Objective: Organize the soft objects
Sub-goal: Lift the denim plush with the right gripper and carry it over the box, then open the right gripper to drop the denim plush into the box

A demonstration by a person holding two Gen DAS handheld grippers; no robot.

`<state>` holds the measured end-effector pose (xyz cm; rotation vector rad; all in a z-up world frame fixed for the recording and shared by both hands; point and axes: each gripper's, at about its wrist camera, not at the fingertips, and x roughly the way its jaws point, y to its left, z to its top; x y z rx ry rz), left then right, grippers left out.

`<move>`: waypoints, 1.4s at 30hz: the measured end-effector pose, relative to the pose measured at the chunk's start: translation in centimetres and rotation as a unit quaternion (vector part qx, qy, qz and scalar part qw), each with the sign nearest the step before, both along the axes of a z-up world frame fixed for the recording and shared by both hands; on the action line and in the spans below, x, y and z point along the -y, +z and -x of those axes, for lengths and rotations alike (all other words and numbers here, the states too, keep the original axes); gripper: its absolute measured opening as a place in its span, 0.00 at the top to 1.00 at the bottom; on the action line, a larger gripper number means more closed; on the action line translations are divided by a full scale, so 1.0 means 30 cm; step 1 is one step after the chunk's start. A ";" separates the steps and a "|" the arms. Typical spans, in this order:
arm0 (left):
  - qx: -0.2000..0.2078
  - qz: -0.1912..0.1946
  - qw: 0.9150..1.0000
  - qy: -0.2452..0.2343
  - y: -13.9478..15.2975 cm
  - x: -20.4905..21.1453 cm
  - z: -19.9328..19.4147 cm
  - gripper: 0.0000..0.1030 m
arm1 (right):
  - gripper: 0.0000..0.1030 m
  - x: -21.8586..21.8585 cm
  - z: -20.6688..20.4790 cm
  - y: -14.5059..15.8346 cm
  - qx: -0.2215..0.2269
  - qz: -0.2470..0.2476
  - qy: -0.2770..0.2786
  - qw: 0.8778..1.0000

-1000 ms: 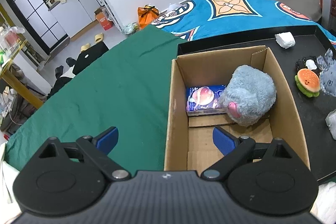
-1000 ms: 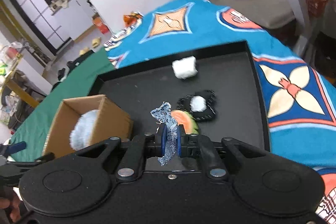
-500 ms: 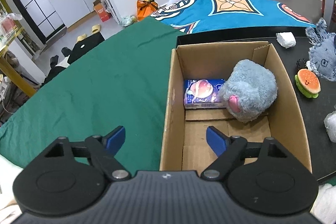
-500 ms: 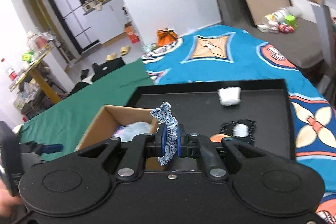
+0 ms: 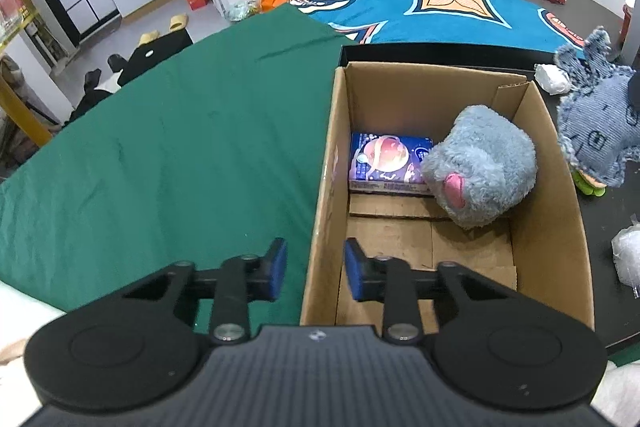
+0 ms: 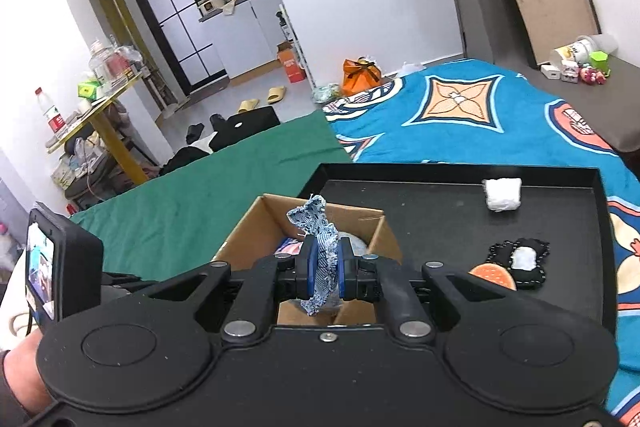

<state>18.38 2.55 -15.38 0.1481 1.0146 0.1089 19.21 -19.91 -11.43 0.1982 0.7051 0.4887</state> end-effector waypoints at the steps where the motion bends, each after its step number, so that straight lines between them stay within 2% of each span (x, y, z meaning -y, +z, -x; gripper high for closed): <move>1: 0.000 0.001 1.000 0.002 -0.002 -0.003 -0.001 0.77 | 0.90 -0.010 -0.003 0.004 0.001 0.001 0.002 1.000; 7: -0.001 0.018 1.000 0.006 -0.008 -0.021 -0.004 0.84 | 0.90 -0.067 -0.011 0.014 0.000 0.008 0.011 1.000; 25: -0.001 0.070 0.998 0.009 -0.024 -0.075 -0.012 0.85 | 0.89 -0.266 -0.063 0.003 -0.029 0.009 0.041 0.999; 29: 0.000 0.075 0.997 0.009 -0.025 -0.079 -0.013 0.85 | 0.71 -0.278 -0.078 -0.012 -0.054 -0.003 0.036 0.998; 35: 0.001 0.073 0.997 0.008 -0.022 -0.082 -0.010 0.84 | 0.64 -0.227 -0.058 -0.005 -0.061 -0.005 0.023 0.998; 37: 0.002 0.068 0.998 0.006 -0.019 -0.076 -0.008 0.81 | 0.50 -0.201 -0.043 0.004 -0.057 -0.002 0.016 0.998; 42: 0.003 0.059 0.998 0.007 -0.012 -0.069 -0.003 0.79 | 0.44 -0.117 -0.007 0.007 -0.054 -0.001 -0.014 0.998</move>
